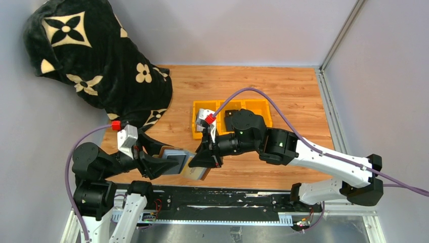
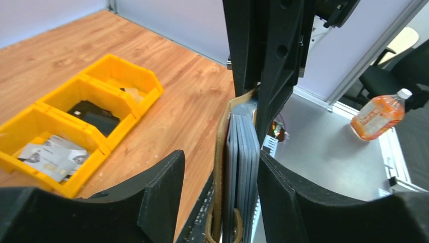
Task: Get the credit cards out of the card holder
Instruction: Remove the credit card from the card holder.
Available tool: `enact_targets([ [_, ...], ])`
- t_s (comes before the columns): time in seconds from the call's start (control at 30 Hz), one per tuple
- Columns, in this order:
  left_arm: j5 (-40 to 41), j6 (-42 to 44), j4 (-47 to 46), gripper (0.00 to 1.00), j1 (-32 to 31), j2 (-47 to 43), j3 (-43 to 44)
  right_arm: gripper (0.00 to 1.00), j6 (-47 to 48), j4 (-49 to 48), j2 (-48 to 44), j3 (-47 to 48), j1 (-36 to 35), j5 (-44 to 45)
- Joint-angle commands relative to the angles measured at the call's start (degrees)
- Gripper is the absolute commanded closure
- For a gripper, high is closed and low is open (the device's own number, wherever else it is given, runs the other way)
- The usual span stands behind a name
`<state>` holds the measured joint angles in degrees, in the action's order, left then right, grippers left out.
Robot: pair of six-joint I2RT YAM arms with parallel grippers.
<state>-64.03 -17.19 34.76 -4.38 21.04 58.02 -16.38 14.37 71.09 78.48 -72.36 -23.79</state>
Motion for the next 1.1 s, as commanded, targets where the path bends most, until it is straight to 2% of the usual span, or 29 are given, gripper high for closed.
enact_targets([
  [0.0, -3.75, -2.16, 1.05, 0.4, -0.1, 2.65, -0.02, 1.0, 1.51, -4.59, -3.68, -2.05, -0.06, -4.94],
  [0.2, -14.13, -4.89, 1.41, 0.44, -0.1, 5.14, -0.37, 1.0, 2.12, -6.53, -5.77, -4.05, 0.03, -5.79],
  [0.37, -15.86, -6.2, 1.47, 0.48, -0.06, 4.45, -0.96, 1.0, 1.92, -7.51, -5.03, -3.87, 0.05, -6.98],
  [0.47, -15.81, -5.93, 1.48, 0.63, -0.08, 4.42, -0.32, 1.0, 2.1, -7.56, -4.28, -3.73, 0.15, -7.83],
  [0.5, -15.67, -5.99, 1.5, 0.7, -0.1, 4.63, -0.01, 0.95, 2.06, -7.37, -4.15, -3.67, 0.36, -7.85],
  [0.57, -15.17, -6.06, 1.48, 0.81, -0.1, 5.15, 0.68, 0.79, 2.13, -6.65, -4.03, -3.64, 1.3, -7.83],
  [0.63, -13.86, -6.03, 1.45, 0.85, -0.1, 5.6, 1.25, 0.62, 1.75, -5.09, -4.5, -3.42, 2.88, -5.8],
  [0.7, -11.37, -5.66, 1.41, 0.87, -0.08, 5.75, 1.55, 0.52, 0.87, -3.4, -5.84, -2.99, 4.76, -1.39],
  [0.77, -6.82, -4.76, 1.62, 0.9, -0.1, 5.4, 1.5, 0.47, -0.48, -3.04, -8.64, -3.11, 5.64, 9.57],
  [0.87, -0.66, -3.92, 2.0, 0.91, -0.08, 5.09, 1.12, 0.43, -3.44, -4.0, -12.41, -3.94, 5.59, 20.47],
  [0.97, 4.91, -4.16, 1.72, 0.91, -0.1, 4.77, 0.43, 0.43, -8.71, -11.67, -15.4, -8.6, 5.52, 20.48],
  [1.07, 9.85, -4.26, 0.86, 0.92, -0.09, 4.31, -0.01, 0.43, -13.73, -18.48, -14.33, -11.13, 5.39, 13.96],
])
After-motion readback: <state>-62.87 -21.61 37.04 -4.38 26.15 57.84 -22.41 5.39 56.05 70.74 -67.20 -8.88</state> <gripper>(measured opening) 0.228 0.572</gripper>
